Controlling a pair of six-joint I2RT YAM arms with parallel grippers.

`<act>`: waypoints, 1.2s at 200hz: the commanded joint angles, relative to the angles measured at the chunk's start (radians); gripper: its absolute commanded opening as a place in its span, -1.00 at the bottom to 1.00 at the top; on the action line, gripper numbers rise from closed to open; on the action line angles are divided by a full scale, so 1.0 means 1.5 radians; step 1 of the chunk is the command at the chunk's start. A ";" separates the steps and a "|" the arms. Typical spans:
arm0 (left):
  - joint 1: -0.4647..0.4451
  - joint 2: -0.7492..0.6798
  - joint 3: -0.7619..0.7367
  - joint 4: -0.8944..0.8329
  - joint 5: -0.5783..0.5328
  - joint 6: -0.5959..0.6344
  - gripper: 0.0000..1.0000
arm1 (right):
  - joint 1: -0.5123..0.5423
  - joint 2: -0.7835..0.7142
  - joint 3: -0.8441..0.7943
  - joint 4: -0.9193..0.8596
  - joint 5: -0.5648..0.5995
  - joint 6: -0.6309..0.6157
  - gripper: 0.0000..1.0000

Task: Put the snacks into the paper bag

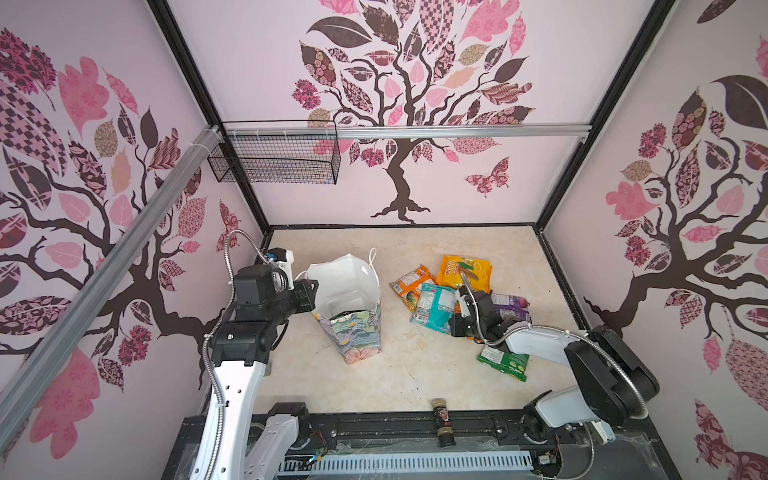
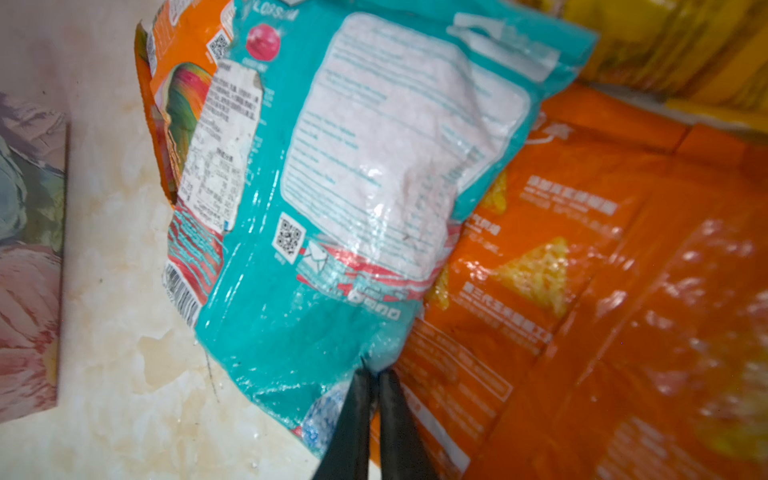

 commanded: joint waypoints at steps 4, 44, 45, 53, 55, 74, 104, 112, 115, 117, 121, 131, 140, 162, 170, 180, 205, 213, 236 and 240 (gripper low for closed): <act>-0.002 0.001 -0.005 0.005 -0.001 0.009 -0.52 | -0.003 0.013 0.025 -0.030 -0.002 -0.005 -1.00; -0.002 0.001 -0.001 -0.003 -0.006 0.012 -0.53 | -0.003 0.000 0.023 -0.024 -0.017 0.001 -1.00; -0.002 0.000 -0.001 -0.003 -0.006 0.013 -0.53 | -0.003 -0.001 0.023 -0.024 -0.017 0.001 -1.00; -0.002 -0.003 -0.003 -0.002 -0.007 0.012 -0.53 | -0.003 -0.007 0.024 -0.028 -0.021 0.001 -1.00; -0.002 -0.003 -0.003 -0.001 -0.007 0.012 -0.53 | -0.003 -0.007 0.025 -0.029 -0.021 0.000 -1.00; -0.002 -0.005 -0.005 0.005 -0.005 0.009 -0.52 | -0.003 -0.028 0.022 -0.038 -0.029 0.001 -1.00; -0.002 0.003 -0.005 0.003 -0.001 0.009 -0.53 | -0.003 -0.069 0.012 -0.038 -0.053 0.005 -1.00; -0.002 0.004 -0.006 0.005 0.000 0.008 -0.53 | -0.003 -0.076 0.013 -0.042 -0.058 0.005 -1.00; -0.002 0.004 -0.007 0.005 0.000 0.008 -0.53 | -0.003 -0.079 0.014 -0.044 -0.061 0.004 -1.00; -0.002 0.003 -0.007 0.005 0.000 0.007 -0.53 | -0.003 -0.080 0.014 -0.045 -0.062 0.004 -1.00; -0.002 0.004 -0.007 0.005 0.000 0.007 -0.53 | -0.003 -0.084 0.014 -0.047 -0.063 0.003 -1.00; -0.002 0.002 -0.007 0.005 0.001 0.007 -0.53 | -0.003 -0.093 0.014 -0.053 -0.064 0.004 -1.00; -0.002 0.001 -0.006 0.005 0.001 0.006 -0.53 | -0.003 -0.101 0.014 -0.058 -0.065 0.004 -1.00; -0.002 0.001 -0.007 0.004 -0.001 0.008 -0.53 | -0.003 -0.117 0.013 -0.060 -0.071 0.005 -1.00; -0.002 0.001 -0.006 0.004 -0.002 0.007 -0.53 | -0.003 -0.123 0.017 -0.064 -0.074 0.005 -1.00; -0.001 0.001 -0.009 0.006 -0.001 0.005 -0.53 | -0.003 -0.132 0.022 -0.077 -0.075 0.004 -1.00; -0.001 0.001 -0.011 0.013 0.007 0.003 -0.53 | -0.004 -0.167 0.018 -0.093 -0.074 0.006 -1.00; -0.001 0.002 -0.010 0.012 0.008 0.003 -0.53 | -0.003 -0.180 0.013 -0.091 -0.074 0.010 -1.00; -0.002 0.001 -0.010 0.010 0.006 0.004 -0.54 | -0.003 -0.211 0.005 -0.092 -0.078 0.017 -1.00; -0.002 0.000 -0.010 0.009 0.007 0.003 -0.53 | -0.003 -0.215 0.006 -0.095 -0.079 0.018 -1.00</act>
